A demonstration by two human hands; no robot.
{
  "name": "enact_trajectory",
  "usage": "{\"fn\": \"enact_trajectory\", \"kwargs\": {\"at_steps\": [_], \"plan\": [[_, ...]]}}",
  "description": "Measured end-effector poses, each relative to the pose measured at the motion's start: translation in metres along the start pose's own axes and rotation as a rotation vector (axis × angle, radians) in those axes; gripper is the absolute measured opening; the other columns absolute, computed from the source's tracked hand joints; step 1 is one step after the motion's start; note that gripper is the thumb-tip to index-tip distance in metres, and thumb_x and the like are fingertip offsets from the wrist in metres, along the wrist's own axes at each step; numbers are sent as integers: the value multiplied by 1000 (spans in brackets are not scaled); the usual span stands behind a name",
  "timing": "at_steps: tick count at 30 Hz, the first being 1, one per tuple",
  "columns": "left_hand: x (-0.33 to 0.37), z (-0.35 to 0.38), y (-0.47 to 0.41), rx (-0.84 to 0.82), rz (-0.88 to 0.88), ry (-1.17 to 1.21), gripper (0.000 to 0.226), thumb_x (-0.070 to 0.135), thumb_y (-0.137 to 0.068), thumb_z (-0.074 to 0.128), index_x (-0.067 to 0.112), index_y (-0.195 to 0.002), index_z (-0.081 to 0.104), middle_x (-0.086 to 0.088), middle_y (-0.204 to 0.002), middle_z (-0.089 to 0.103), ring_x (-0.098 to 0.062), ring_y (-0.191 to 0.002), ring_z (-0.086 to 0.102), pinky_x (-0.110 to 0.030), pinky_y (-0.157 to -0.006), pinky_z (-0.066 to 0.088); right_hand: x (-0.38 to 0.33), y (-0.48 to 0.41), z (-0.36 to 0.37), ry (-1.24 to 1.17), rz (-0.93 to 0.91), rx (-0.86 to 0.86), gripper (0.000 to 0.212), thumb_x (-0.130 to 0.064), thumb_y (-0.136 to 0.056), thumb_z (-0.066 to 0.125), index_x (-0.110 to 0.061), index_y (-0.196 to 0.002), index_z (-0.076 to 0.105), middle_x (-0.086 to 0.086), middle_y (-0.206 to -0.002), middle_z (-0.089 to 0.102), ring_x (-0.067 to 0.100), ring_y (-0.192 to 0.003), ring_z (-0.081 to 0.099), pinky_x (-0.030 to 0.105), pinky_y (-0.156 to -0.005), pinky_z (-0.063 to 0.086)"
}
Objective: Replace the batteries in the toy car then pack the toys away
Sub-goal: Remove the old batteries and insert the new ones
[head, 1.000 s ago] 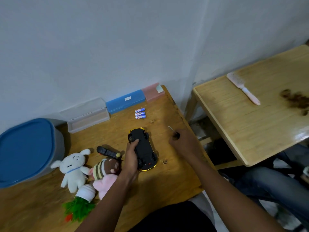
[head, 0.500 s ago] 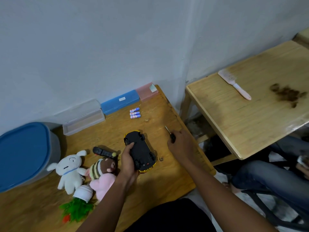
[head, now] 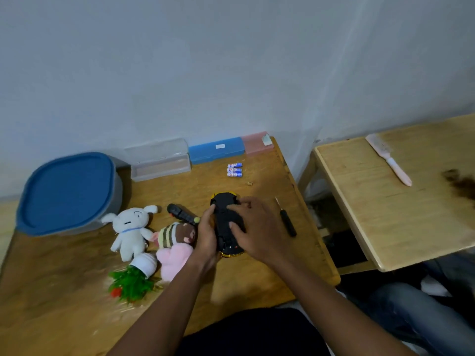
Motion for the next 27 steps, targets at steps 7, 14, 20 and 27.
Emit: {"fn": "enact_trajectory", "kwargs": {"at_steps": [7,14,20,27], "plan": [[14,-3,2,11,46,86,47,39,-105,35,8,-119,66,-13,-95,76,-22,-82,74,-30,-68,60,-13,-8,15,-41,-50,-95,42,-41,-90,59,-35,-132,57,-1,-143,42,19,-134,38,41,-108,39],[16,-4,1,15,54,32,46,41,-106,35,10,-117,66,-7,-93,78,-19,-84,75,-31,-71,59,-17,-26,12,-170,19,-250,36,-29,-79,73,-38,-108,53,-8,-136,34,16,-132,27,29,-105,32],[28,-8,-6,10,42,113,59,53,-104,34,9,-124,67,-17,-115,72,-31,-100,70,-44,-90,54,-26,-35,-7,-429,-17,-243,25,-2,-83,68,-24,-91,58,-11,-96,59,6,-94,57,24,-77,49],[40,-22,-9,82,34,23,27,22,-95,51,4,-107,67,-13,-89,73,-28,-76,69,-40,-77,56,33,-47,-8,-547,354,16,36,0,-89,61,-35,-92,66,-14,-100,66,4,-98,61,22,-80,52]]}}
Point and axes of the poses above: each hand's wrist, its own y-axis away from the middle knuckle, its own z-axis out of the palm, x = y × z, the point moved 6 cm from there along -y, towards the middle knuckle
